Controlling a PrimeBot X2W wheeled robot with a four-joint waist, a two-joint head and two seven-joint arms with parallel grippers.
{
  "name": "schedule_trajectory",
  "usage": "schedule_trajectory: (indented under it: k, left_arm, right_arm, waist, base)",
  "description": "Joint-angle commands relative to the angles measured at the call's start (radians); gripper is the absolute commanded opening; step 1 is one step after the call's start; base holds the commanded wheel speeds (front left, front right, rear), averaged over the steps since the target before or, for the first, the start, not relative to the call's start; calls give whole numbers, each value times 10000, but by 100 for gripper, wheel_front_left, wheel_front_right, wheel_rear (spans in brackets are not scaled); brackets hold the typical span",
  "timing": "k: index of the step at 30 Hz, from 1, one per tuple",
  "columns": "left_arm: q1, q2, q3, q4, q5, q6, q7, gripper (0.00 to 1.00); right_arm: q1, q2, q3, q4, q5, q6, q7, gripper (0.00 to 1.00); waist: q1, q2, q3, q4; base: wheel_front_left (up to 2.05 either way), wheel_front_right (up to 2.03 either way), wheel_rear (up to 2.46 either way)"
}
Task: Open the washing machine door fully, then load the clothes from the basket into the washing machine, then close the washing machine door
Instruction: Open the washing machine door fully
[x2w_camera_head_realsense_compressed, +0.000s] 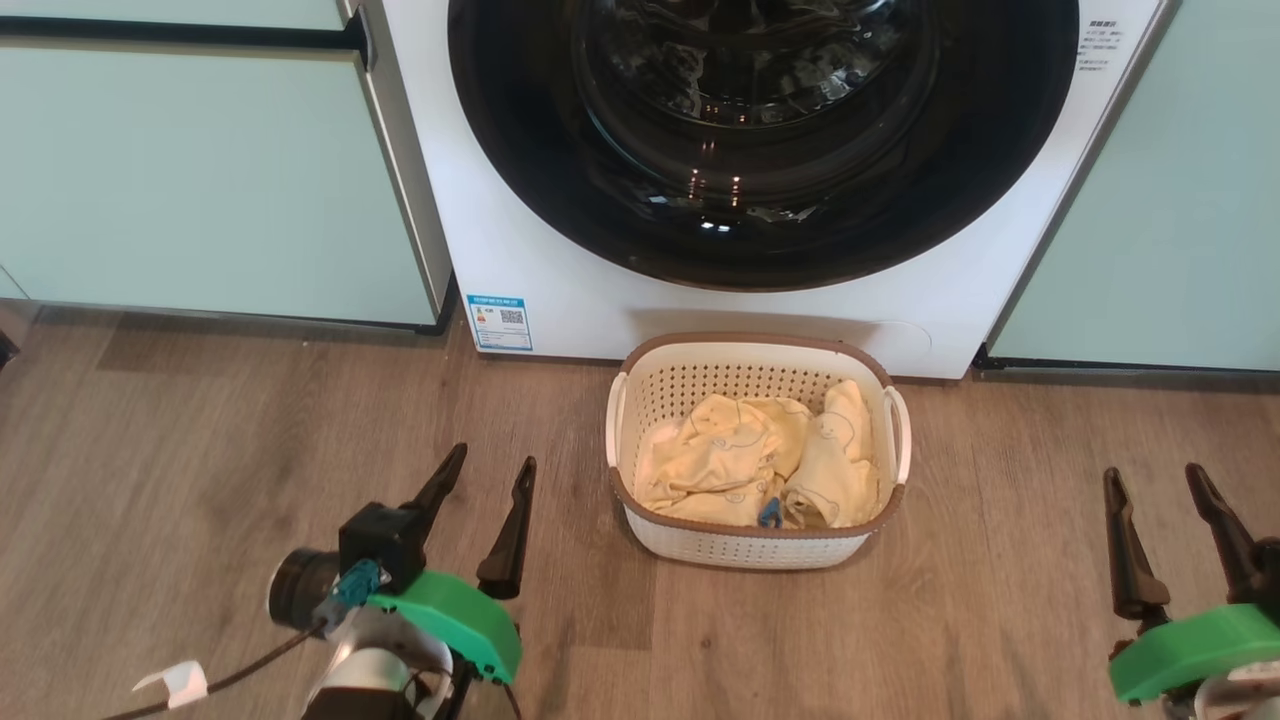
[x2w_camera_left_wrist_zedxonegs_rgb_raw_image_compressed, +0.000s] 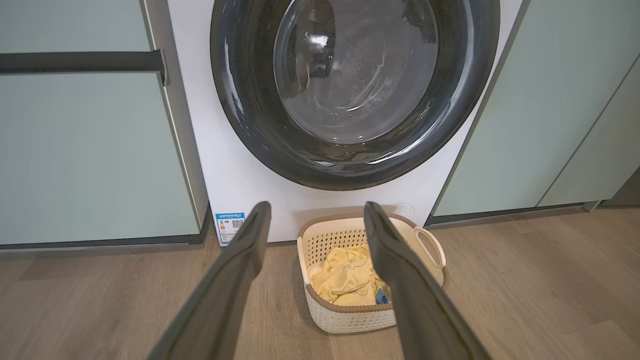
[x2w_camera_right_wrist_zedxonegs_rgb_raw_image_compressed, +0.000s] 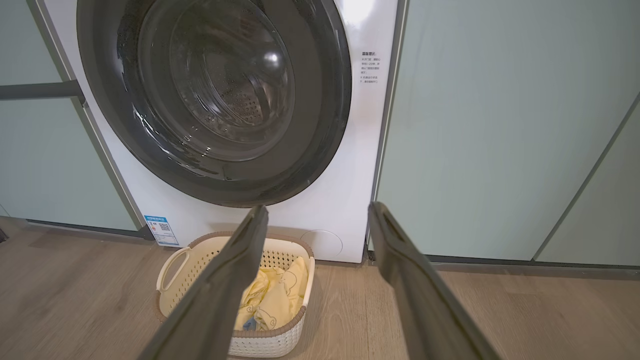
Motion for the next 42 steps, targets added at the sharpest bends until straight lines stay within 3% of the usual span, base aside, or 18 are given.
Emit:
schedule_trajectory:
  k: [1, 32, 42]
  left_arm:
    - [-470, 99, 318, -288, 79, 71, -105, 100]
    - [-557, 99, 384, -501, 141, -26, -105, 100]
    - [-573, 99, 383, -505, 225, -105, -105, 100]
  right_arm:
    - [-398, -49, 174, -298, 31, -32, -137, 100]
    - [-464, -44, 95, -351, 349, -32, -138, 100]
    - [-507, -43, 84, -338, 439, -32, -138, 100]
  waist:
    - [0, 0, 8, -3]
    - [0, 0, 175, -162]
    - [0, 0, 239, -188]
  base:
    - [49, 49, -97]
    - [111, 111, -222]
    - [57, 57, -113]
